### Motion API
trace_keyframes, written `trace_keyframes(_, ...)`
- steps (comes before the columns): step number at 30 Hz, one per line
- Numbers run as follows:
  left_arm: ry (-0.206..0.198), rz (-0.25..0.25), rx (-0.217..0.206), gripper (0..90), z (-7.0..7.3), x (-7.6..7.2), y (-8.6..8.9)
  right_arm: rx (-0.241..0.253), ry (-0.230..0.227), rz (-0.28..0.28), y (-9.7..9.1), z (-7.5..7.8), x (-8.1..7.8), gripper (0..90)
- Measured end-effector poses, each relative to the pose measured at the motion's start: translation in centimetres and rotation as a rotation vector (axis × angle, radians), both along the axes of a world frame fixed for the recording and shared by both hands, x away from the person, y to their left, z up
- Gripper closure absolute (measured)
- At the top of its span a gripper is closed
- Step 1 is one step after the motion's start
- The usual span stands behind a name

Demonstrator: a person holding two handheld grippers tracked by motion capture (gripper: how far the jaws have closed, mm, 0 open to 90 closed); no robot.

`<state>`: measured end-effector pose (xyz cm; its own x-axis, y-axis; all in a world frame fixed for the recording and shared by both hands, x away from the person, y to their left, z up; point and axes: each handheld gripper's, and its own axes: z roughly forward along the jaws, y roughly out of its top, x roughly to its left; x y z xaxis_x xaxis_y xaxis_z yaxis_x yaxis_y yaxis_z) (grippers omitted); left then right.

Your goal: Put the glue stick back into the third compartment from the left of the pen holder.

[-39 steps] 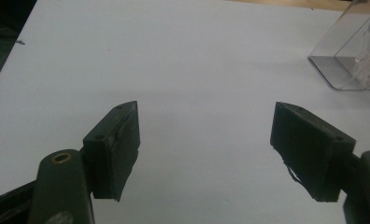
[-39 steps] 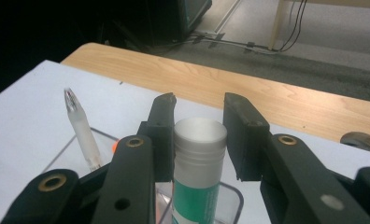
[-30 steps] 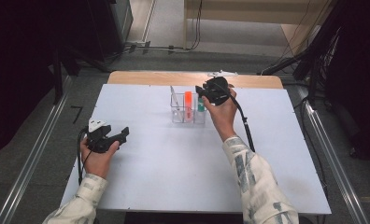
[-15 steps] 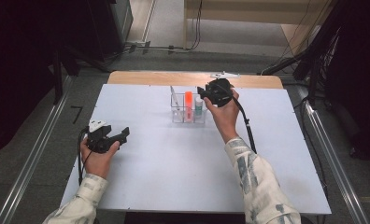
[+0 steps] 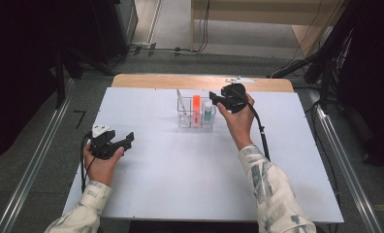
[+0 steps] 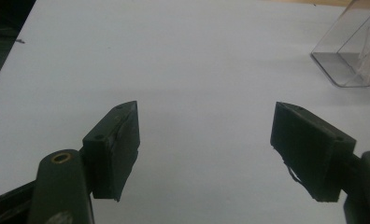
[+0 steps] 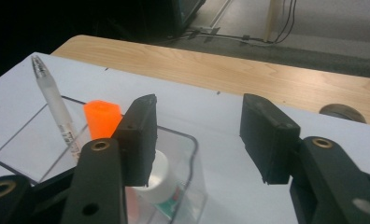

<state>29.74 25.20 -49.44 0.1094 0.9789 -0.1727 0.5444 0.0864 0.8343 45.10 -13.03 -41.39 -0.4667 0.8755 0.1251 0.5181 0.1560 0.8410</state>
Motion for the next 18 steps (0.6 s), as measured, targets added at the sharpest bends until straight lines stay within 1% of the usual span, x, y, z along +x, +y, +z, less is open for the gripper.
trace_keyframes(8, 0.002, 0.001, 0.002, 24.4, -0.1, 0.0, -0.1, 0.012, 0.012, -0.033, -3.0, -0.7, -0.7, 35.6)
trace_keyframes(12, 0.007, 0.006, 0.008, 24.1, -0.1, 0.1, -0.1, -0.018, 0.015, -0.054, -4.5, -1.5, -1.4, 31.1)
trace_keyframes(15, 0.008, 0.011, 0.012, 23.9, -0.2, 0.2, -0.1, -0.021, 0.029, -0.056, -5.4, -2.0, -1.9, 27.8)
trace_keyframes(18, 0.009, 0.011, 0.013, 23.5, -0.2, 0.1, -0.1, -0.032, 0.04, -0.046, -6.1, -2.5, -2.5, 24.9)
